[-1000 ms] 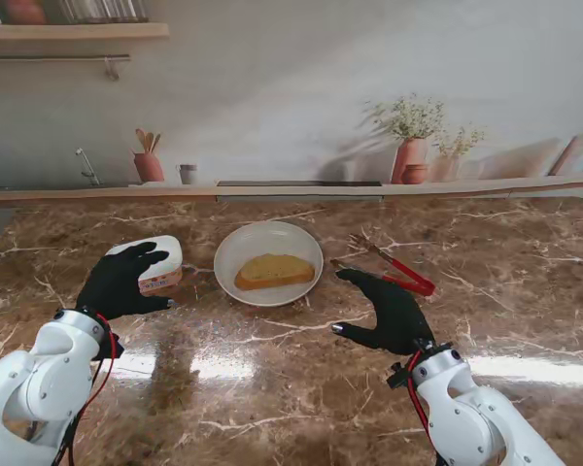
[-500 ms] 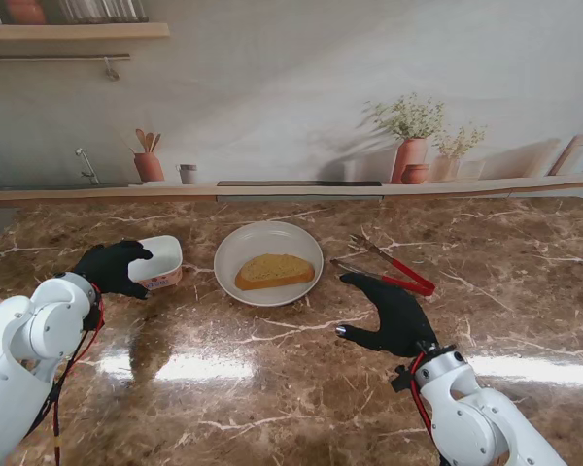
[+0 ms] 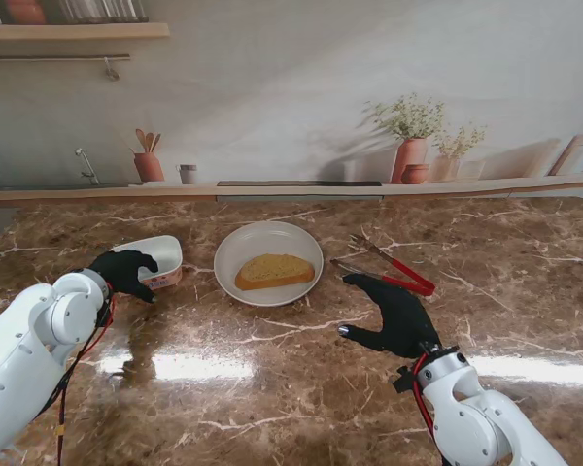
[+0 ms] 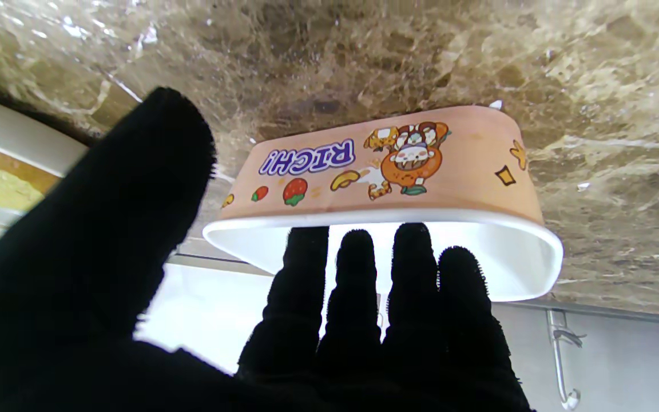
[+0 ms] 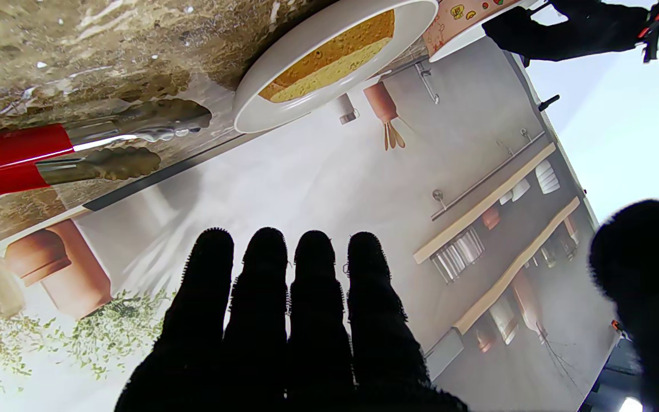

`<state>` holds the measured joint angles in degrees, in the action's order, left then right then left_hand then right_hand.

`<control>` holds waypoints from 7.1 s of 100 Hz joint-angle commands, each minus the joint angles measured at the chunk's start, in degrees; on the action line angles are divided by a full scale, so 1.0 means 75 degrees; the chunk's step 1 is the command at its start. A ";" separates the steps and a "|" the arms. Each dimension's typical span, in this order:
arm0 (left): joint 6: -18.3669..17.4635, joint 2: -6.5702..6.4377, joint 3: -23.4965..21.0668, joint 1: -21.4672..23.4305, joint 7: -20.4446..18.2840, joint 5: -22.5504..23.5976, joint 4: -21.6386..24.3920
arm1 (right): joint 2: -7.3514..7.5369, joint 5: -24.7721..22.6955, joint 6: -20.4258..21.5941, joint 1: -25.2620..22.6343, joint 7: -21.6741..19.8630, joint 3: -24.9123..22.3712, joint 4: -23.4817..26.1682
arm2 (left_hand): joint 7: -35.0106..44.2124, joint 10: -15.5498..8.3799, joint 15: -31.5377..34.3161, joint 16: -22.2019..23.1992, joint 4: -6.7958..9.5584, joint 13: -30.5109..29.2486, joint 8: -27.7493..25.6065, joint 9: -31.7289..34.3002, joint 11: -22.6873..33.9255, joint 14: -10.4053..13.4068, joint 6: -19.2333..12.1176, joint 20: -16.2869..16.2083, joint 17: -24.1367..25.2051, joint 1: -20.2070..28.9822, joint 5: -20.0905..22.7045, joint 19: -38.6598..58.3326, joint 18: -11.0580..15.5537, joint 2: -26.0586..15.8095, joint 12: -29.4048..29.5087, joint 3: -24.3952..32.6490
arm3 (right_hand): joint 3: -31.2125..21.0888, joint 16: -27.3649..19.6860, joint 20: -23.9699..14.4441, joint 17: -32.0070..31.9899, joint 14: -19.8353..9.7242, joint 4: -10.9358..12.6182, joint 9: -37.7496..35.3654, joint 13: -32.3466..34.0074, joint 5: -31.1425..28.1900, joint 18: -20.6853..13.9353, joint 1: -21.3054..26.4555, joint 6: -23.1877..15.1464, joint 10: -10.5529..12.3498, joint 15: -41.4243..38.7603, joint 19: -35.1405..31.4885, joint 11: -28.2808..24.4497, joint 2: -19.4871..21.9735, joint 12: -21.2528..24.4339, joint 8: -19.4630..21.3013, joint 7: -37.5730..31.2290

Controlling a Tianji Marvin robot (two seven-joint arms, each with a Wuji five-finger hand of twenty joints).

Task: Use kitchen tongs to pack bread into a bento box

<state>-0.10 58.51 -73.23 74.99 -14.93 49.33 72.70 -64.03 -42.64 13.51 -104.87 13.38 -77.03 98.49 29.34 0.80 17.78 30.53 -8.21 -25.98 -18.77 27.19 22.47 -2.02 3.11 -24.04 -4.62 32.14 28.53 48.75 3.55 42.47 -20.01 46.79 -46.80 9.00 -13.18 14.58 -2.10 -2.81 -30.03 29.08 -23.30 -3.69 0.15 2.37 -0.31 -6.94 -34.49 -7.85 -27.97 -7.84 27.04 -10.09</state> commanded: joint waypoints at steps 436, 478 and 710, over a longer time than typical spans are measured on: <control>-0.1735 0.0654 -0.0702 0.3489 0.2083 -0.2629 0.3466 | 0.0006 0.0456 -0.3169 0.5654 -0.1213 0.3372 -0.6225 | -0.2977 -0.0515 -0.1481 -0.1600 0.0649 0.1290 0.1557 -0.0980 -0.1224 0.0605 -0.0283 0.0967 0.0728 0.0113 -0.0080 -0.2138 0.0243 -0.2023 0.1017 -0.5139 | 0.0855 0.1758 -0.1981 -0.2107 -0.0232 -0.0279 0.2805 -0.2884 0.2454 -0.0117 0.1251 0.0678 -0.0006 -0.1431 0.1053 -0.1371 -0.1027 -0.3231 0.3548 -0.0299; -0.1702 0.0649 -0.0745 0.3534 0.2061 -0.2613 0.3497 | -0.0085 0.0358 -0.3390 0.5712 -0.0586 0.3671 -0.6674 | -0.2900 -0.0494 -0.1478 -0.1602 0.0665 0.1268 0.1517 -0.0943 -0.1230 0.0585 -0.0342 0.0981 0.0720 0.0127 -0.0013 -0.2168 0.0289 -0.2056 0.1021 -0.5094 | 0.1839 0.1810 -0.2160 -0.1729 -0.0229 -0.0331 0.2397 -0.2462 0.0815 0.0110 0.3121 -0.0592 0.0200 -0.2205 0.0437 -0.2751 -0.1045 -0.2840 0.3471 -0.0777; -0.1838 0.0591 -0.0951 0.3643 0.1881 -0.2398 0.3623 | 0.0399 -0.1272 -0.0763 0.3859 -0.1392 0.1029 -0.2835 | -0.2800 -0.0421 -0.1422 -0.1585 0.0676 0.1235 0.1456 -0.0835 -0.1196 0.0544 -0.0267 0.1227 0.0685 0.0029 0.0132 -0.2711 0.0385 -0.2052 0.0998 -0.4519 | 0.1935 0.3729 -0.2527 0.4756 -0.0405 -0.0365 -0.3824 0.4928 -0.1826 0.0607 0.3839 -0.0967 0.0703 -0.6569 -0.7823 -0.2877 -0.1159 -0.2966 0.0031 -0.1547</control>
<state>-13.81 63.08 -80.35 102.06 -0.67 31.11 99.83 -60.94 -52.04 7.27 -76.41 3.70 -69.83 77.09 7.90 -1.29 7.74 19.10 -4.24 -17.62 -7.50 21.62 13.49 -0.46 1.82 -15.36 0.53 32.84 29.54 29.96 3.07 27.70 -12.71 11.05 -29.47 36.06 -30.65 48.91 -2.59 -6.83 -58.45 63.84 -38.81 2.61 27.47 -3.22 3.08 -54.36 -89.34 -29.52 -38.97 -29.49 27.84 -22.62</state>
